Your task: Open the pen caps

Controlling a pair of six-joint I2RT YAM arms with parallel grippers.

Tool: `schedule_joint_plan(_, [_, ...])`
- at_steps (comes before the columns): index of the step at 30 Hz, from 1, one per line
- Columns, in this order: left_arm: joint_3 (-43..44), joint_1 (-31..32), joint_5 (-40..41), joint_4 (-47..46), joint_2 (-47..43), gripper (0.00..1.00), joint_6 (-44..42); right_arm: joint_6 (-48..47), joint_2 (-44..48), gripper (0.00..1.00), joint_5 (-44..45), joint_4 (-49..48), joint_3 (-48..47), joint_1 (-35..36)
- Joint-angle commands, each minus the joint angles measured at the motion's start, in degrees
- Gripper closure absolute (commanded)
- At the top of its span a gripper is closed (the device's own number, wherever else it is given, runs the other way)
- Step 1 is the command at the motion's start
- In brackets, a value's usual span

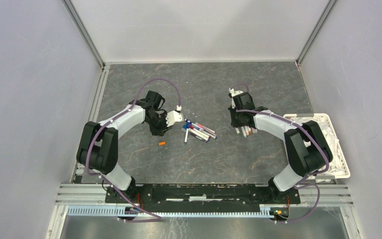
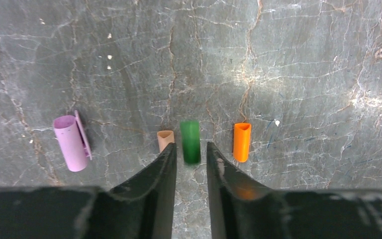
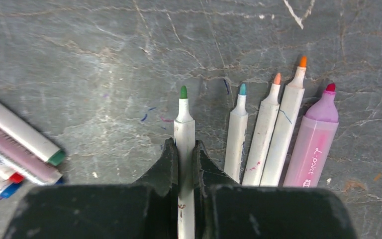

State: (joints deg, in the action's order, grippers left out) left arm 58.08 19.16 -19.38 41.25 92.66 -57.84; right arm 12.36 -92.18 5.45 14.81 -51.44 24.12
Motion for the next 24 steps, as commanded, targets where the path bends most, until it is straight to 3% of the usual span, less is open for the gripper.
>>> schedule_joint_plan(1, [-0.86,0.35,-0.03,-1.33,-1.12,0.55,1.89,0.69,-1.72,1.00,4.91,-2.45,1.53,0.18])
schedule_joint_plan(3, [-0.38,0.28,-0.57,-0.65,-1.53,0.48,2.07,0.67,-2.28,1.00,4.99,-2.74,2.16,0.21])
schedule_joint_plan(4, [0.26,0.32,-0.93,-0.12,-1.75,0.43,2.20,0.54,-2.38,0.97,5.05,-2.83,2.42,0.19])
schedule_joint_plan(8, [4.02,0.30,-2.59,4.46,-3.21,0.38,2.17,0.20,-1.98,0.77,4.73,-2.79,3.10,0.17])
schedule_joint_plan(10, [6.27,0.26,-3.41,6.32,-4.48,0.28,2.18,0.14,-1.57,0.70,4.90,-2.48,3.10,0.15])
schedule_joint_plan(13, [11.01,0.25,-4.83,9.41,-6.13,0.22,3.61,0.10,-0.23,0.61,5.34,-1.83,2.61,0.19])
schedule_joint_plan(14, [12.78,0.26,-5.19,10.35,-6.49,0.03,4.33,0.08,0.38,0.60,5.70,-1.63,2.25,0.32])
schedule_joint_plan(15, [14.71,0.22,-5.25,10.99,-6.85,0.01,5.47,0.14,0.99,0.59,6.71,-1.38,1.78,0.70])
schedule_joint_plan(20, [23.06,0.26,-4.20,13.27,-8.71,0.00,11.44,-3.98,2.24,0.55,9.84,0.73,-3.91,6.81])
schedule_joint_plan(24, [25.64,-0.09,-0.84,11.66,-12.08,0.00,14.23,-7.39,0.19,0.55,2.18,-0.53,-7.88,11.04])
